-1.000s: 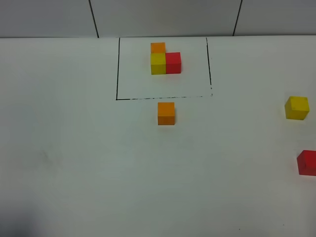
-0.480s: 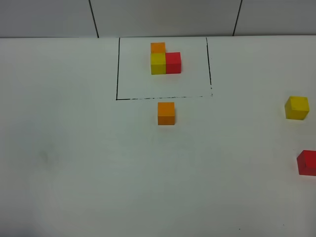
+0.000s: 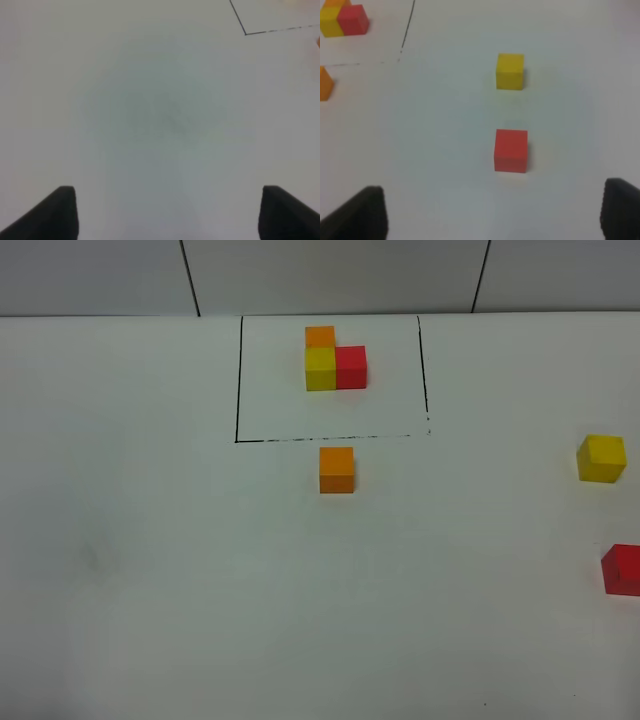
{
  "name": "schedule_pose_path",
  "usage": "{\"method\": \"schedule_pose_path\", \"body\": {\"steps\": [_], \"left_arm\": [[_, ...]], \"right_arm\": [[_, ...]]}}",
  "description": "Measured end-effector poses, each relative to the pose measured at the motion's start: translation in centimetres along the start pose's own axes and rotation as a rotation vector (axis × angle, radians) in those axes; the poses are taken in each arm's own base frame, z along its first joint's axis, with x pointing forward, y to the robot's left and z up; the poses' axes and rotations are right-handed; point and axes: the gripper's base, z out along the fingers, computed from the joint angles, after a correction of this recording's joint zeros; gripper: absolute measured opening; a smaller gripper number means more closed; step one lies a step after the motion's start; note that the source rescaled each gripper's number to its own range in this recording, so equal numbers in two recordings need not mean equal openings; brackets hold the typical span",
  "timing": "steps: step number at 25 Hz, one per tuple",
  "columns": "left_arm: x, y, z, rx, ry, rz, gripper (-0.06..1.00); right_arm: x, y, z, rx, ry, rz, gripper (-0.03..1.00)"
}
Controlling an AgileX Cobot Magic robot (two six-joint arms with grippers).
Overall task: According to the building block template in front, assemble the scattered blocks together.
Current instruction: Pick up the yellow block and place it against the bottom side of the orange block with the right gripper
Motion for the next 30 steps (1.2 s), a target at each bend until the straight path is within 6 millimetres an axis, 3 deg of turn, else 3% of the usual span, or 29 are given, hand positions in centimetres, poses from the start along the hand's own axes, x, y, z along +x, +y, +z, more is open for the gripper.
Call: {"method": "schedule_pose_path", "body": {"steps": [30], "left_arm": [[0.01, 0.1, 0.0, -0.011, 0.001, -0.033, 0.77]], "right_arm": [[0.0, 0.0, 0.0, 0.0, 0.0, 0.0, 0.73]]}}
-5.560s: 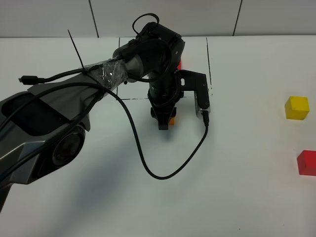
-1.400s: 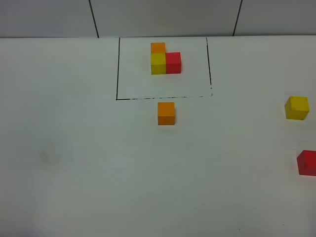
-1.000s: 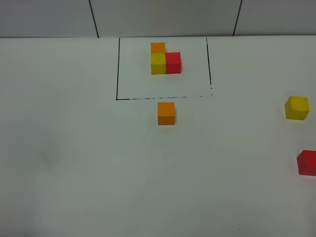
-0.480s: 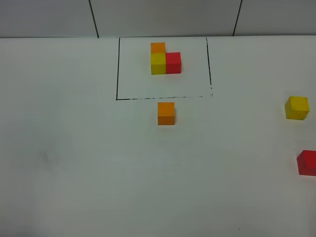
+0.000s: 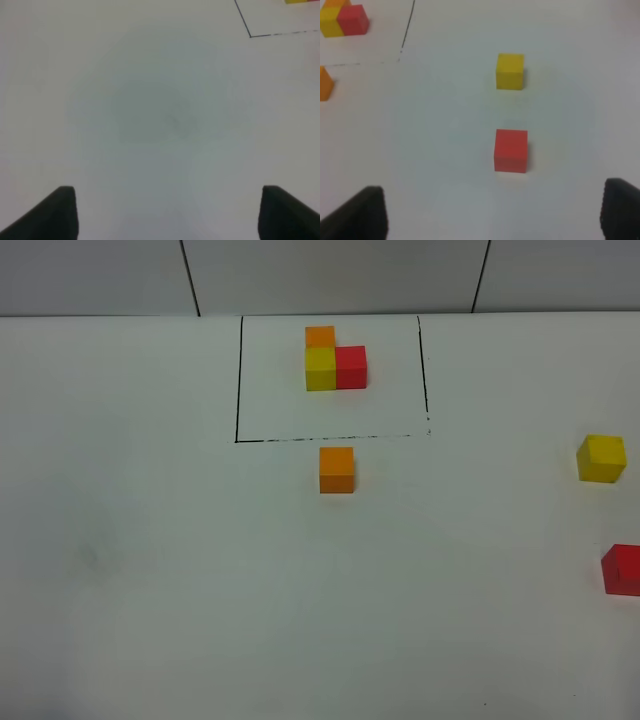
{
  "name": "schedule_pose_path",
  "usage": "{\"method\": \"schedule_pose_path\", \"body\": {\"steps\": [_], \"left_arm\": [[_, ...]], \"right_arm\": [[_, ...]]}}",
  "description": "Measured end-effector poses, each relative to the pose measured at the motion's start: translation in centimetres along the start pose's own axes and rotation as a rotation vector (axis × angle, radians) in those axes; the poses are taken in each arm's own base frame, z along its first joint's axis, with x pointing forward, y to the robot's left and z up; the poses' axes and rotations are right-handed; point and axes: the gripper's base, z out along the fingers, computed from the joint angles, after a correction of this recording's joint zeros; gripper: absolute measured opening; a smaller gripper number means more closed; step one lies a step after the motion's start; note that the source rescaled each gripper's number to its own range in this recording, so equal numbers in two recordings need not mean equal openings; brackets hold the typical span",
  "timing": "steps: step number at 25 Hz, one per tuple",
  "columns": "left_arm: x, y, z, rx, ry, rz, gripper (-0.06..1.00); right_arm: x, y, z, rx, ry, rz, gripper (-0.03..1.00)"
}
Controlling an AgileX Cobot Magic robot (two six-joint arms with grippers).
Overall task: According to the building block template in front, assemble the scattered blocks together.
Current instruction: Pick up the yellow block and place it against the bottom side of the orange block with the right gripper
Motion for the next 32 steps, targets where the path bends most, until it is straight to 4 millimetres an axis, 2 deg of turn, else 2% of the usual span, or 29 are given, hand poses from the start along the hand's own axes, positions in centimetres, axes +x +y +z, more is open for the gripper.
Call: {"method": "schedule_pose_path", "body": {"steps": [17, 22, 26, 32], "left_arm": [[0.0, 0.0, 0.0, 0.0, 0.0, 0.0, 0.77], [0.0, 0.0, 0.0, 0.0, 0.0, 0.0, 0.77], [0.0, 0.0, 0.0, 0.0, 0.0, 0.0, 0.77], [0.0, 0.0, 0.0, 0.0, 0.0, 0.0, 0.77]], "right_arm": [[0.0, 0.0, 0.0, 0.004, 0.002, 0.004, 0.73], [-0.6, 0.0, 1.1, 0.002, 0.103, 0.059, 0.73], [-1.8, -0.1, 3.4, 0.013, 0.253, 0.068, 0.73], [-4.5, -0.4, 9.2, 0.023, 0.444, 0.018, 0.73]]}}
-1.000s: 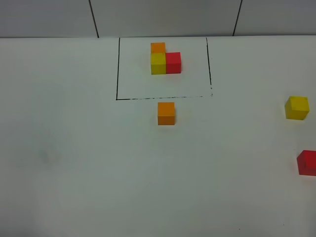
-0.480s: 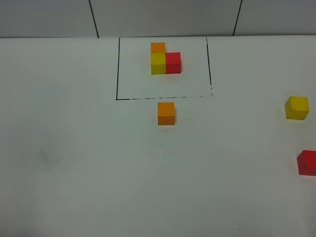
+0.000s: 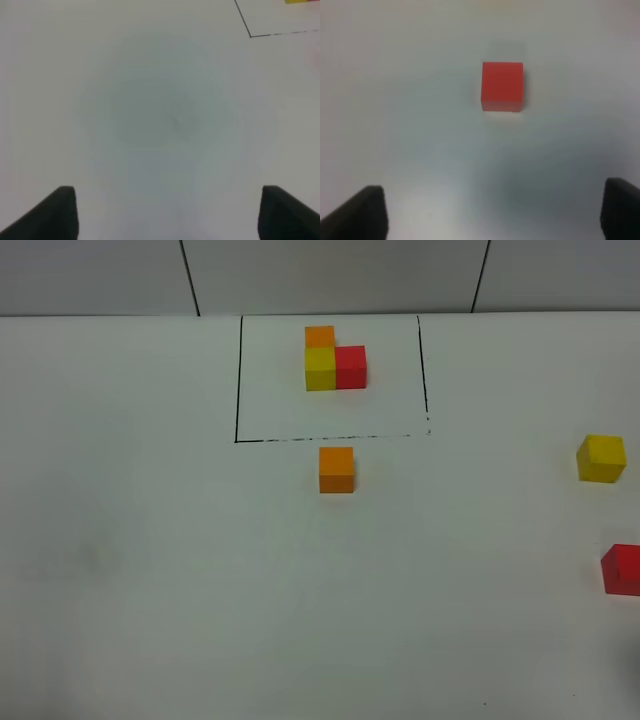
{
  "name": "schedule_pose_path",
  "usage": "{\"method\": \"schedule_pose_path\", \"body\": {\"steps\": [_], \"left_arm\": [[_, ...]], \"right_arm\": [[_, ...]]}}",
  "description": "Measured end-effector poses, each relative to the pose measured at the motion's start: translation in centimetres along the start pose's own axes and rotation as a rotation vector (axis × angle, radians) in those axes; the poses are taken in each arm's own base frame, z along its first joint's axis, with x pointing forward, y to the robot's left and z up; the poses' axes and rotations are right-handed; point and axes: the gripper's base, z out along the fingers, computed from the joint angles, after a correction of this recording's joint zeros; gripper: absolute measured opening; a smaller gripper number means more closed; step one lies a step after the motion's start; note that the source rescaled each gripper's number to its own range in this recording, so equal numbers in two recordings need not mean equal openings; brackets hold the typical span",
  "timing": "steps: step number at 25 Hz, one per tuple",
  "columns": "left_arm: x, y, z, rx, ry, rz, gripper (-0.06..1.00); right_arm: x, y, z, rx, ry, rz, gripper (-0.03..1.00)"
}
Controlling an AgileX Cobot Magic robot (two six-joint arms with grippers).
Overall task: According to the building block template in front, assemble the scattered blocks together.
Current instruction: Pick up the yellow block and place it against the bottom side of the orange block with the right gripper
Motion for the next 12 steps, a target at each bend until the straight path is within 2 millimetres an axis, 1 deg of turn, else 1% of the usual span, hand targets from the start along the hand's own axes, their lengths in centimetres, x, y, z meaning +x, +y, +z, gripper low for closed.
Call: {"method": "schedule_pose_path", "body": {"steps": [5, 6, 8, 10, 12], "left_arm": [[0.0, 0.0, 0.0, -0.001, 0.0, 0.0, 0.77], [0.0, 0.0, 0.0, -0.001, 0.0, 0.0, 0.77], [0.0, 0.0, 0.0, -0.001, 0.0, 0.0, 0.77], [0.0, 0.0, 0.0, -0.001, 0.0, 0.0, 0.77], [0.0, 0.0, 0.0, -0.001, 0.0, 0.0, 0.77]], "right_arm": [[-5.2, 0.2, 3.3, -0.017, 0.121, -0.054, 0.74], [-6.0, 0.3, 4.0, -0.023, 0.149, -0.06, 0.76], [-7.7, 0.3, 5.1, -0.032, 0.176, -0.063, 0.85], [-8.8, 0.4, 6.1, -0.033, 0.209, -0.065, 0.94], [-9.7, 0.3, 6.5, -0.024, 0.225, -0.074, 0.98]]}}
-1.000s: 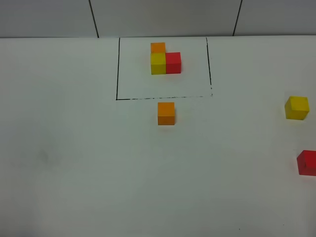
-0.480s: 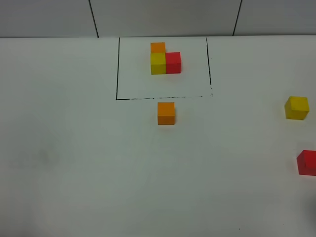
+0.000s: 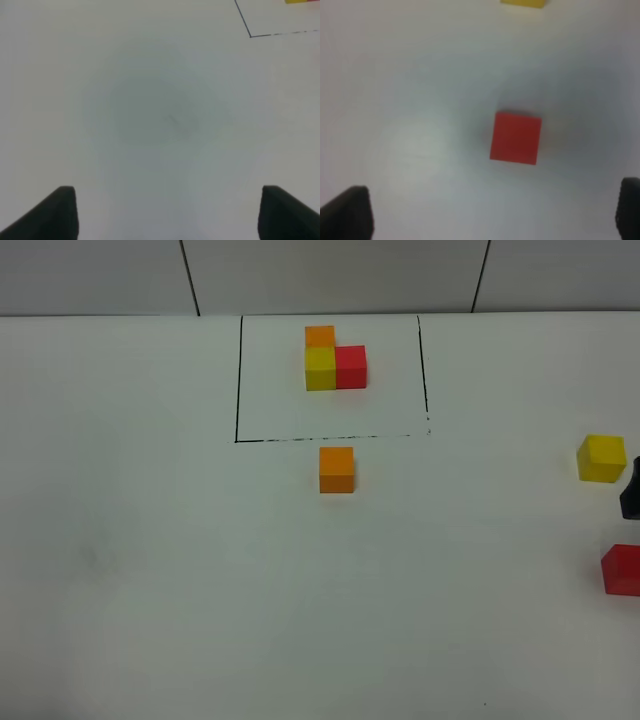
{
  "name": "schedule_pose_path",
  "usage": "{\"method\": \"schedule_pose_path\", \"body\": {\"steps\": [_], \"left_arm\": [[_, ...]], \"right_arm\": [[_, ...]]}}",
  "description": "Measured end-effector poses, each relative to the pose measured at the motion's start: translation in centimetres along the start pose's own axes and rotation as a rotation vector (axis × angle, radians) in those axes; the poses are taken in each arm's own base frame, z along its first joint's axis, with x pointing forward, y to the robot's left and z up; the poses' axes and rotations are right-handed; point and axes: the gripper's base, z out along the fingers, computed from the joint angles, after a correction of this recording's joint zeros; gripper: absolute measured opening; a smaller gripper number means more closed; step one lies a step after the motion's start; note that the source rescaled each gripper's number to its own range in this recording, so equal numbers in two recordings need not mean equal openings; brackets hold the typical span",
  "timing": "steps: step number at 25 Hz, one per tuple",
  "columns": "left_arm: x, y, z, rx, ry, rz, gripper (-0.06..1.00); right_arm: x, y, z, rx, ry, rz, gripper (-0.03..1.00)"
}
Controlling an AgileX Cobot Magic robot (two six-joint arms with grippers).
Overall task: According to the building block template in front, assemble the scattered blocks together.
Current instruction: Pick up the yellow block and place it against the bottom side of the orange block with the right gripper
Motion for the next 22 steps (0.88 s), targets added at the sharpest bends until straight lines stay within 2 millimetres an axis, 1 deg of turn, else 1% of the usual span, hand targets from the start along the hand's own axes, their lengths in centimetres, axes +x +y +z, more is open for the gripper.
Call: {"method": "schedule_pose_path", "body": {"steps": [5, 17, 19, 22], "left_arm": [[0.0, 0.0, 0.0, 0.0, 0.0, 0.0, 0.77], [0.0, 0.0, 0.0, 0.0, 0.0, -0.002, 0.77], [0.0, 0.0, 0.0, 0.0, 0.0, -0.002, 0.77], [0.0, 0.0, 0.0, 0.0, 0.0, -0.002, 0.77]], "right_arm": [[-1.2, -0.3, 0.0, 0.022, 0.002, -0.011, 1.0], [-1.4, -1.0, -0.1, 0.102, -0.006, 0.003, 1.0], [-1.7, -1.1, 0.1, 0.108, -0.018, -0.004, 1.0], [-2.5, -1.1, 1.3, 0.103, -0.023, -0.006, 1.0]]}}
